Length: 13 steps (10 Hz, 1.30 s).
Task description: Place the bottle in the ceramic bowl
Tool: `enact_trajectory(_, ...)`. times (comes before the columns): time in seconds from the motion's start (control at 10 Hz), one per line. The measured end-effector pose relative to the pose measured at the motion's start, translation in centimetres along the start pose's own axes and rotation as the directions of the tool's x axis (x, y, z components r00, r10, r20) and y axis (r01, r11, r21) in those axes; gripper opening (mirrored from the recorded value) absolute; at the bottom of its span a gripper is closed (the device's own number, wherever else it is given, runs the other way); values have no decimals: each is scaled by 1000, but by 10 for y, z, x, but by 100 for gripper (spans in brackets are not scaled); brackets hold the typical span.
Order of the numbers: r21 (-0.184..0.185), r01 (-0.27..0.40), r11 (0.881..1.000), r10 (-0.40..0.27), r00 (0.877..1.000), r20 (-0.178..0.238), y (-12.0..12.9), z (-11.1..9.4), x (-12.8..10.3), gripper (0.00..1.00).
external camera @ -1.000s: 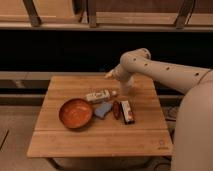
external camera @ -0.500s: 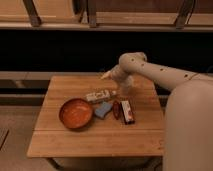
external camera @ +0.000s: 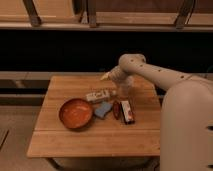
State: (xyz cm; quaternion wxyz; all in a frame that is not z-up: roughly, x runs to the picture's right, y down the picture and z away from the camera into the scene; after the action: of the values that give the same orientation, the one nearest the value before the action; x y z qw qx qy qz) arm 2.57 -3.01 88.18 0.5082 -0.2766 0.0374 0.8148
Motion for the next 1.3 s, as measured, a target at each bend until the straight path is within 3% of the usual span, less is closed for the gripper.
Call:
enact_trajectory(0.3,4,-24,1000,24,1000,-15,-5,6,5,65)
enact_trajectory(0.8,-20,-101,995,100,994,-45,-15,44,10,65)
enact_trajectory(1.3,-19,-191,981,188,976,-112,-32,85,15,65)
